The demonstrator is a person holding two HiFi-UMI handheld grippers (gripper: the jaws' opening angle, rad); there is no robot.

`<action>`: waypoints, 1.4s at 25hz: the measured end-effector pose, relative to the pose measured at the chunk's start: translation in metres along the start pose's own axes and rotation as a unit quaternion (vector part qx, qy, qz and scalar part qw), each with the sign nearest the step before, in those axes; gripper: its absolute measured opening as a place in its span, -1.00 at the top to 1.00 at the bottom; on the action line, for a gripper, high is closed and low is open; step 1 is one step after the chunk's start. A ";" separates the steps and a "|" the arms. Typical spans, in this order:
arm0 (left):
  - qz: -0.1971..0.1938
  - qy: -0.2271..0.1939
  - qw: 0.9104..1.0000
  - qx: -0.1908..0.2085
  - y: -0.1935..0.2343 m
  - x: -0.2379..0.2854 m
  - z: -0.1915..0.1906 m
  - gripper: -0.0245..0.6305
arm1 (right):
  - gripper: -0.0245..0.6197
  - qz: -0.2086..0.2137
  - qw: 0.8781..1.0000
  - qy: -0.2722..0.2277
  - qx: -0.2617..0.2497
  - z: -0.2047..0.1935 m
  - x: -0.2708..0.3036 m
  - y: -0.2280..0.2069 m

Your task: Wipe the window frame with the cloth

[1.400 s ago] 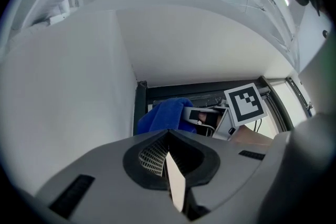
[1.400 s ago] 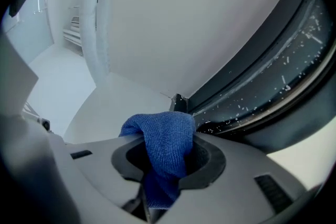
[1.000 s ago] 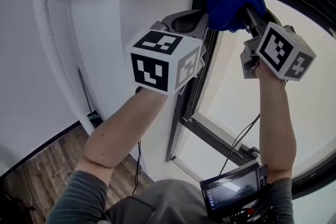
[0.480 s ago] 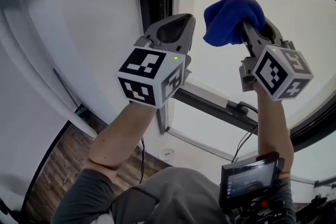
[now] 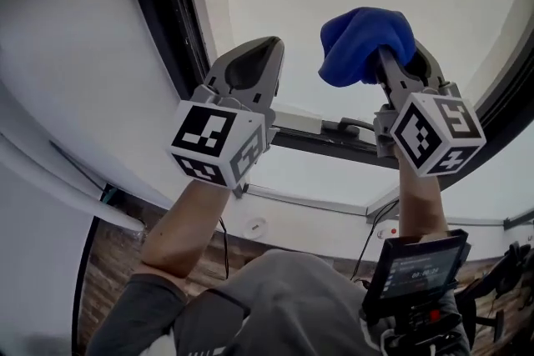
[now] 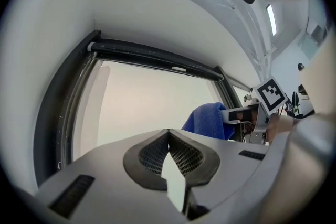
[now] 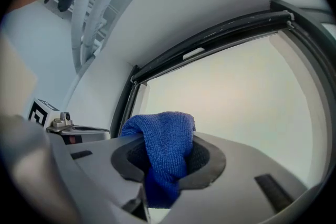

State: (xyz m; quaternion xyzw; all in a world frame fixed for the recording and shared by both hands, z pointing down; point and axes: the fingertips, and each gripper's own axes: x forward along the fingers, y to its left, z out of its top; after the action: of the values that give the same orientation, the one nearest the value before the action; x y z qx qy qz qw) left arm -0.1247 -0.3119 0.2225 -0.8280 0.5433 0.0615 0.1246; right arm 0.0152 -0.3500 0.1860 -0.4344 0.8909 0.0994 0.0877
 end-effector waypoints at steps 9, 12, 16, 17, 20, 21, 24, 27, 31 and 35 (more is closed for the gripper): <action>-0.034 0.001 0.999 -0.006 -0.050 -0.015 -0.032 0.90 | 0.56 -0.055 0.997 0.053 0.013 -0.051 -0.075 -0.027; -0.035 0.012 0.999 -0.019 -0.053 -0.022 -0.048 0.90 | 0.56 -0.065 0.995 0.066 0.029 -0.068 -0.091 -0.029; -0.036 0.034 0.998 -0.049 -0.056 -0.028 -0.071 0.90 | 0.56 -0.077 0.993 0.081 0.037 -0.088 -0.105 -0.029; -0.041 0.037 0.997 -0.051 -0.059 -0.027 -0.074 0.90 | 0.56 -0.079 0.993 0.086 0.033 -0.091 -0.107 -0.029; -0.058 0.042 0.996 -0.054 -0.070 -0.026 -0.080 0.90 | 0.56 -0.088 0.992 0.090 0.024 -0.098 -0.114 -0.029; -0.061 0.041 0.996 -0.054 -0.073 -0.027 -0.081 0.90 | 0.56 -0.089 0.992 0.089 0.025 -0.099 -0.115 -0.028; -0.066 0.040 0.995 -0.058 -0.074 -0.027 -0.085 0.90 | 0.56 -0.088 0.991 0.089 0.037 -0.103 -0.115 -0.026; -0.070 0.042 0.995 -0.062 -0.074 -0.028 -0.087 0.90 | 0.56 -0.092 0.990 0.093 0.046 -0.109 -0.116 -0.028; -0.069 0.049 0.995 -0.059 -0.075 -0.031 -0.086 0.90 | 0.56 -0.094 0.990 0.093 0.056 -0.112 -0.119 -0.028; -0.066 0.054 0.994 -0.065 -0.072 -0.034 -0.091 0.90 | 0.56 -0.092 0.990 0.094 0.056 -0.114 -0.121 -0.027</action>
State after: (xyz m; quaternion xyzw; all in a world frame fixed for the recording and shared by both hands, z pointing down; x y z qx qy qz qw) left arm -0.0754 -0.2798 0.3285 -0.8705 0.4883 0.0435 0.0446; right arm 0.1019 -0.3037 0.3230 -0.5162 0.8557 -0.0002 0.0360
